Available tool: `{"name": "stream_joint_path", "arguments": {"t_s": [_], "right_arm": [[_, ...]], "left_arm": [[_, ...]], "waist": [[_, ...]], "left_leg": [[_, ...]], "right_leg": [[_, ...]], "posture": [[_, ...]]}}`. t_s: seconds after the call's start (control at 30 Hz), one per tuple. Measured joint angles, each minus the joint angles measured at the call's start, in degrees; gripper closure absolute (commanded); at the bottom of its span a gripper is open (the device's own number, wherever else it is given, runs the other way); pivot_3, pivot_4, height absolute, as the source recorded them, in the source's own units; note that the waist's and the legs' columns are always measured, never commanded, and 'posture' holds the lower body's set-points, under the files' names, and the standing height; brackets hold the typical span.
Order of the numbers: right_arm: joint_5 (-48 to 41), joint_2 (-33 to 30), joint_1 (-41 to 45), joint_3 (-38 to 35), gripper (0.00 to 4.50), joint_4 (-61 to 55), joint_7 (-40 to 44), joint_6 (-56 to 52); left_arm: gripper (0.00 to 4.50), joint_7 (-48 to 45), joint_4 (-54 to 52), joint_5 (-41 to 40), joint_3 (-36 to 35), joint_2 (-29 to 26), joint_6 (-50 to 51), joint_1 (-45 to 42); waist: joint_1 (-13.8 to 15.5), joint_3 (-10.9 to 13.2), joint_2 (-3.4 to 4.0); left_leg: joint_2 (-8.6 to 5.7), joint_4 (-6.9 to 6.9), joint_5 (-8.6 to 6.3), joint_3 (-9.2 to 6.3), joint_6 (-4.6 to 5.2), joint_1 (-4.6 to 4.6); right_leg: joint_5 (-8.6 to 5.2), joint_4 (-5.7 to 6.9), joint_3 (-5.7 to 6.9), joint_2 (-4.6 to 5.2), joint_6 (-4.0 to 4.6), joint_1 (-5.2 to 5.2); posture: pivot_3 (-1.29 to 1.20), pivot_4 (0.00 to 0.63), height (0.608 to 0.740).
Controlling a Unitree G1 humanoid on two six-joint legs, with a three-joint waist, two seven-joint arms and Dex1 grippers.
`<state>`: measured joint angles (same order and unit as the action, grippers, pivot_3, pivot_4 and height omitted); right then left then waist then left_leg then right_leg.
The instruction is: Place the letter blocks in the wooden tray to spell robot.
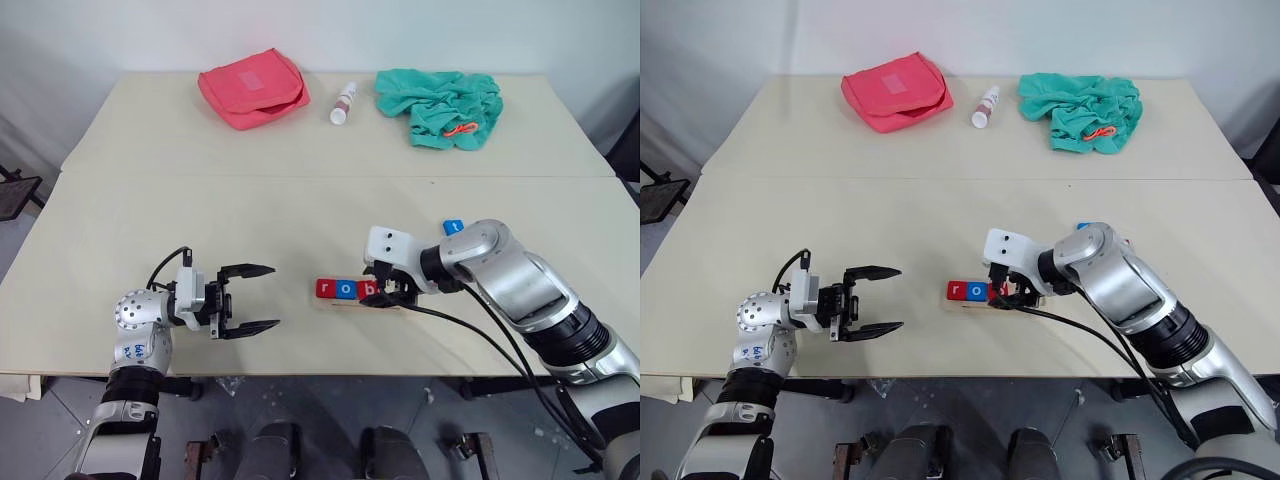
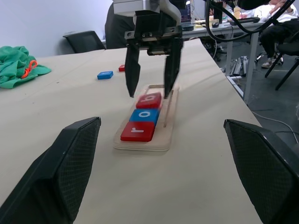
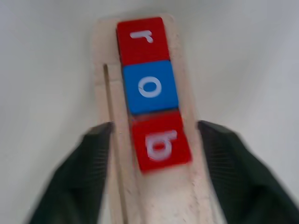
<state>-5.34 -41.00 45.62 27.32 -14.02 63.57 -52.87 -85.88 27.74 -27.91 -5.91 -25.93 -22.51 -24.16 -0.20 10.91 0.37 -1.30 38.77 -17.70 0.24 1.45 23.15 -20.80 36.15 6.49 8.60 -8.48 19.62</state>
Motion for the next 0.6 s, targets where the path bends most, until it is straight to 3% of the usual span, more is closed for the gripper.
{"name": "stream_joint_path", "arguments": {"t_s": [0.07,0.27,0.47,0.6], "right_arm": [[-0.1,0.0,-0.2,0.0,0.02,-0.5,-0.2,-0.1],[-0.7,-0.3,-1.4,-0.2,0.02,-1.8,-0.7,-1.0],[-3.8,-4.1,-7.3,-6.2,0.02,-5.6,-0.7,1.5],[-4.7,-6.7,-11.0,-8.8,0.87,-6.5,-0.9,3.0]], "left_arm": [[0.0,0.0,0.0,0.0,0.0,0.0,0.0,0.0],[0.0,0.0,0.2,0.0,0.0,0.0,0.0,-0.4],[0.0,0.0,1.3,0.2,0.3,0.5,-0.3,-1.3],[0.0,0.0,2.3,0.2,0.3,0.5,-0.5,-1.8]], "waist": [[0.0,0.0,0.0],[0.0,0.0,0.0],[0.2,0.0,-0.01],[0.1,0.0,-0.02]], "left_leg": [[0.0,0.0,0.0,0.0,0.0,0.0],[0.0,0.0,0.0,0.0,0.0,0.0],[-0.03,0.0,0.0,-0.02,0.01,0.0],[-0.01,-0.01,-0.01,0.01,0.01,-0.01]], "right_leg": [[0.0,0.0,0.0,0.0,0.0,0.0],[0.0,0.0,0.0,0.0,0.0,0.0],[0.0,-0.01,0.0,0.01,0.0,-0.03],[0.0,-0.01,0.0,0.01,0.0,-0.02]], "posture": [[0.0,0.15,0.74],[0.0,0.15,0.74],[0.0,0.15,0.74],[0.0,0.15,0.74]]}}
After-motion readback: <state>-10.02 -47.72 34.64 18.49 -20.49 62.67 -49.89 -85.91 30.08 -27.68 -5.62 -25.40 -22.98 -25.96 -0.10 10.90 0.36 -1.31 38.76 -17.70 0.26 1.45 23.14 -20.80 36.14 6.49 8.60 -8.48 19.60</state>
